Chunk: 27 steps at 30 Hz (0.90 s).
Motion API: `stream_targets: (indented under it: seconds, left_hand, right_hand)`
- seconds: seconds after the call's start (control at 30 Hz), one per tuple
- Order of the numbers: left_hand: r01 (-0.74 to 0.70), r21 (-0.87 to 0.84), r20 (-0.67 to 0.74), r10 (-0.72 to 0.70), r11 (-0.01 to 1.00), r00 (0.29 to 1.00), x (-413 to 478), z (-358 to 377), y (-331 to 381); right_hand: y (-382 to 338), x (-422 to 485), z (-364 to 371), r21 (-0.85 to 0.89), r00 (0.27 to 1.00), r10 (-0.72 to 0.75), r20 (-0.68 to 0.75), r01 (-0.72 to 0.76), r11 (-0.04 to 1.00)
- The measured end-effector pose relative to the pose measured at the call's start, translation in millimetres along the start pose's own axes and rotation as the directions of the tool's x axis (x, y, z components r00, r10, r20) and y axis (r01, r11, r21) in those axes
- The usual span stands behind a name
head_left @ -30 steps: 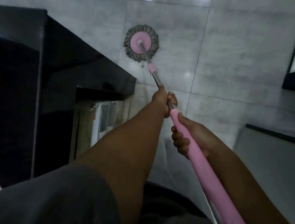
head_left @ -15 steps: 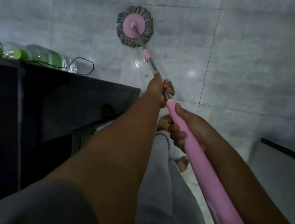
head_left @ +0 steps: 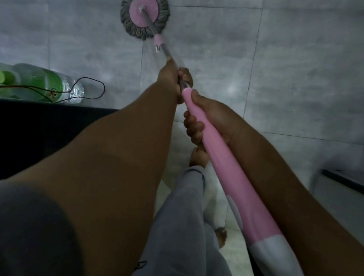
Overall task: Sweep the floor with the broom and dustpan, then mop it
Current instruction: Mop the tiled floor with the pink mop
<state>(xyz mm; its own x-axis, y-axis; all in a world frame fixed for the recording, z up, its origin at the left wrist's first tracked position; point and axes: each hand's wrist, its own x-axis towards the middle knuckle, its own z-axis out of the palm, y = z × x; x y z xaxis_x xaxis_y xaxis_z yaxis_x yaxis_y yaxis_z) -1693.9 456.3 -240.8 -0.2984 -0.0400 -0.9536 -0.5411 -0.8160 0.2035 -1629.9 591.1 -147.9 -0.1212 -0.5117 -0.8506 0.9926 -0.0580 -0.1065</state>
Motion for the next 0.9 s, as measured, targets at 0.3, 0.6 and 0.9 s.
stream_targets:
  seconds: [0.3, 0.6, 0.9]
  left_hand:
    - [0.052, 0.097, 0.023, -0.054, 0.994, 0.998, -74.0, -55.7, -178.8]
    - [0.202, 0.231, 0.005, -0.208, 0.952, 0.978, -174.6, -132.9, -368.3]
    - [0.244, 0.276, -0.003, -0.253, 0.93, 0.967, -178.5, -138.2, -368.0]
  right_hand:
    - [163.1, -101.1, -79.3, 0.114, 0.999, 0.011, -0.036, -0.007, 0.994]
    - [350.1, -226.3, -132.3, 0.286, 0.99, 0.065, -0.124, -0.027, 0.958]
    - [354.8, -230.6, -124.0, 0.327, 0.994, 0.066, -0.089, -0.033, 0.944]
